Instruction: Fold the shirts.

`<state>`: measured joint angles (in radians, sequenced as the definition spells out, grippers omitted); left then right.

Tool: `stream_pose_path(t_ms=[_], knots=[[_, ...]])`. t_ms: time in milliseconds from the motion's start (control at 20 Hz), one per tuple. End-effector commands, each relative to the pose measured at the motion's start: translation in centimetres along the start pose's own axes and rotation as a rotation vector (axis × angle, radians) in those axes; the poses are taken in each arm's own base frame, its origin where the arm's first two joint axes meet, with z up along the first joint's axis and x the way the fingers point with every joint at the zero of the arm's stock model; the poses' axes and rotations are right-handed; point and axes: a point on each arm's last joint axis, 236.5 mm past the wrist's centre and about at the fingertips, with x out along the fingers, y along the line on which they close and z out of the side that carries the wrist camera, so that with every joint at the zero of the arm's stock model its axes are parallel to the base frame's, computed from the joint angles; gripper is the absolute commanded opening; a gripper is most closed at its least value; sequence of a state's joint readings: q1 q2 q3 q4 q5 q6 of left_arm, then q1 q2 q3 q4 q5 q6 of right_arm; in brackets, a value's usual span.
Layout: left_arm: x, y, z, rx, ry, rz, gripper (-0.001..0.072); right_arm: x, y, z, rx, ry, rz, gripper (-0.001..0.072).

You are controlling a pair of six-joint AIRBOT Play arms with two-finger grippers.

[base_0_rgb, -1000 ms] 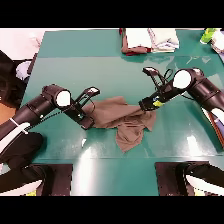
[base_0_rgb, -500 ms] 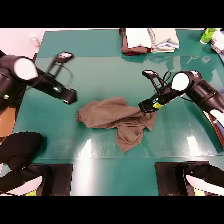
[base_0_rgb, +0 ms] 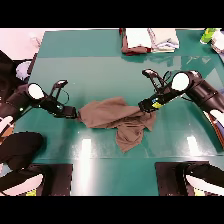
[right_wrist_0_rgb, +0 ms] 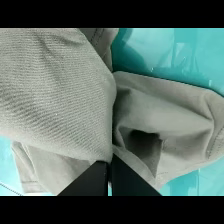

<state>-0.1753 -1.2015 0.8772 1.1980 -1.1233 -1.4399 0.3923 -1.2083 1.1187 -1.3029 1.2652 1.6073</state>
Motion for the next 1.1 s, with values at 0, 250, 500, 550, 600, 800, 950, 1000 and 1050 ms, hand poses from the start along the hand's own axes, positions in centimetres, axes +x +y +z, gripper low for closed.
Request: stream_pose_path(t_ms=[0,250,500,550,600,800,950,1000,1050], knots=[[3.1,-0.8,0.0,-0.043,0.011,-0.05,0.0532,0.0,0.1,0.1,0.0,-0.005,0.004,0.0016],[3.3,-2.5,2.5,0.015,-0.06,-0.046,0.0195,0.0,0.1,-0.1,0.0,0.002,0.002,0.0016],[-0.7,-0.7,5.2,0.143,-0.096,0.095,0.0033,-2.3,0.1,1.6,-0.01,-0.067,-0.004,0.0016],[-3.0,-0.4,6.5,0.172,-0.132,0.145,0.0033,-4.2,0.1,2.9,-0.012,-0.123,-0.004,0.0016],[-5.8,-0.3,7.9,0.201,-0.187,0.191,0.0033,-6.7,0.2,4.1,-0.022,-0.188,-0.003,0.0016],[-24.1,-5.2,12.5,0.308,-0.631,0.252,0.0033,-22.3,-0.2,7.8,-0.056,-0.559,-0.088,0.0016],[-38.8,-9.9,9.9,0.366,-0.988,0.227,0.0033,-35.3,1.2,6.6,-0.08,-0.874,-0.123,0.0016],[-42.7,-11.0,8.2,0.38,-1.083,0.22,0.0033,-38.9,1.7,5.5,-0.09,-0.964,-0.137,0.0016],[-46.2,-12.0,6.3,0.392,-1.175,0.213,0.0033,-41.7,2.1,4.4,-0.095,-1.034,-0.15,0.0015]])
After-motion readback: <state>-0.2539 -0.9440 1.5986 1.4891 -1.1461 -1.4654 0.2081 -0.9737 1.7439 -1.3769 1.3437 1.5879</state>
